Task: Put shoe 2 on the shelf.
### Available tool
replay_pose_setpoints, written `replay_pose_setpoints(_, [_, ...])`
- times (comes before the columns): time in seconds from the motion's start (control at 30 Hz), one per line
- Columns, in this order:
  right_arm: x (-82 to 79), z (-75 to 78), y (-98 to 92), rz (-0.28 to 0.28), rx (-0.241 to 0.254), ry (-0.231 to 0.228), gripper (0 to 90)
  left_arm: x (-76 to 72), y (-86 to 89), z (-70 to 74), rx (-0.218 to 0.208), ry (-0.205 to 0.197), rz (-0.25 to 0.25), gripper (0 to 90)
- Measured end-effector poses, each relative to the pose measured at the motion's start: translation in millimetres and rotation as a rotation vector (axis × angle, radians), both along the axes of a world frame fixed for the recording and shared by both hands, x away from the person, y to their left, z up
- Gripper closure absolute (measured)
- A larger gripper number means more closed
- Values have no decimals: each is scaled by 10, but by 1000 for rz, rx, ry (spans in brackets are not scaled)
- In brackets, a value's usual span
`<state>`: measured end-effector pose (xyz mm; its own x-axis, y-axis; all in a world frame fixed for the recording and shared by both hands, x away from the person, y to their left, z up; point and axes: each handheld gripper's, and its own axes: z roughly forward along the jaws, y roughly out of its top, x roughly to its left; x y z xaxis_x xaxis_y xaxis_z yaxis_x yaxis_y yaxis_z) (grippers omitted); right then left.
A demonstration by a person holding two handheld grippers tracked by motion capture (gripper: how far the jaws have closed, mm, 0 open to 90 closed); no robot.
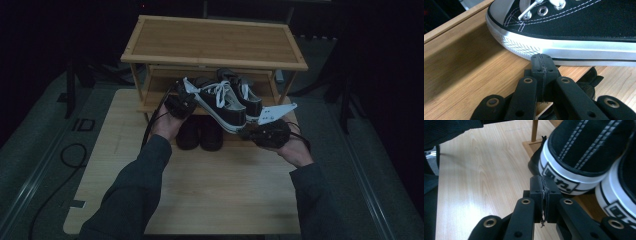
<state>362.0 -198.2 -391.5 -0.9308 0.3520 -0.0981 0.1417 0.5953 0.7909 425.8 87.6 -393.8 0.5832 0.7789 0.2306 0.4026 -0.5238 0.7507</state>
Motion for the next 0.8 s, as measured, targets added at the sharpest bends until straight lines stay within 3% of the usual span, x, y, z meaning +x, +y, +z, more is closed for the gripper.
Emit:
replay_pose_setpoints(0.27, [17,-1,-21,-4,-9,-4,897,-2,45,13,8,9,5,900])
replay_pose_setpoints(0.5, [19,-6,-9,-1,-5,0,899,20,95,-6,40,2,47,900])
replay_pose_setpoints(0.8, [37,-19,158,52,8,12,900,30,102,-1,44,10,38,900])
